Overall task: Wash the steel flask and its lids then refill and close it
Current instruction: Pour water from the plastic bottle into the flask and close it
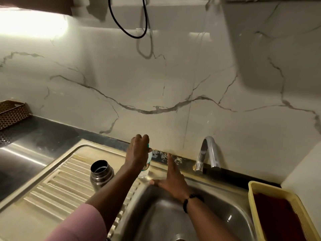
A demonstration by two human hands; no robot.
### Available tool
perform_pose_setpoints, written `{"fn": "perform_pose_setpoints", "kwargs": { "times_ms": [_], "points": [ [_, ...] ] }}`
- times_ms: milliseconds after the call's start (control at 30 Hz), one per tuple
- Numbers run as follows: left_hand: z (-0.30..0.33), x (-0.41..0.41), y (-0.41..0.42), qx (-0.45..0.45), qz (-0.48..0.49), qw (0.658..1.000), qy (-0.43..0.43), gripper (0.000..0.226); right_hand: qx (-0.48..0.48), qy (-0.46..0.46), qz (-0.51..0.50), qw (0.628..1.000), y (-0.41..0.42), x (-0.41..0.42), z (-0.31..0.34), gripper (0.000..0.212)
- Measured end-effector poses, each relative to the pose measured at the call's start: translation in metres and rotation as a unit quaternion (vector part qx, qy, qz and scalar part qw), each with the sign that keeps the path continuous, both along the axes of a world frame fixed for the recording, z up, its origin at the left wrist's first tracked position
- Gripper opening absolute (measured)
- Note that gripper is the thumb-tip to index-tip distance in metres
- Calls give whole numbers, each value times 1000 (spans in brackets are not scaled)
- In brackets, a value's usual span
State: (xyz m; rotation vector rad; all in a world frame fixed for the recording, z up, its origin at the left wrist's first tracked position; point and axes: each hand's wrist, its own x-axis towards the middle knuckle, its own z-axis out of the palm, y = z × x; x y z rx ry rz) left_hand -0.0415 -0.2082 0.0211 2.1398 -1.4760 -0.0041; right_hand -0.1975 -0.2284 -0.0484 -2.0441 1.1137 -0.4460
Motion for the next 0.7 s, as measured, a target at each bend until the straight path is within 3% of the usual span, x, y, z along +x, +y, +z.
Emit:
{"fn": "perform_pose_setpoints", "kwargs": {
  "times_ms": [133,267,367,467,567,700],
  "points": [
    [-2,-27,20,-12,-31,999,31,26,28,-36,21,999,3,-5,0,131],
    [13,-51,44,-21,-66,994,85,29,78,-151,27,985,23,-20,-3,132],
    [22,-70,59,-30,-95,991,92,28,71,-188,-13,979,40,-38,-4,111],
    [31,-83,68,-26,-128,989,74,30,78,-206,-26,975,55,-53,-5,83],
    [43,-81,76,14,-203,978,43,34,69,-216,-39,973,66,-65,-5,81],
    [53,-69,85,29,-346,938,-13,35,85,-215,-28,972,78,-81,0,79]
  ]
}}
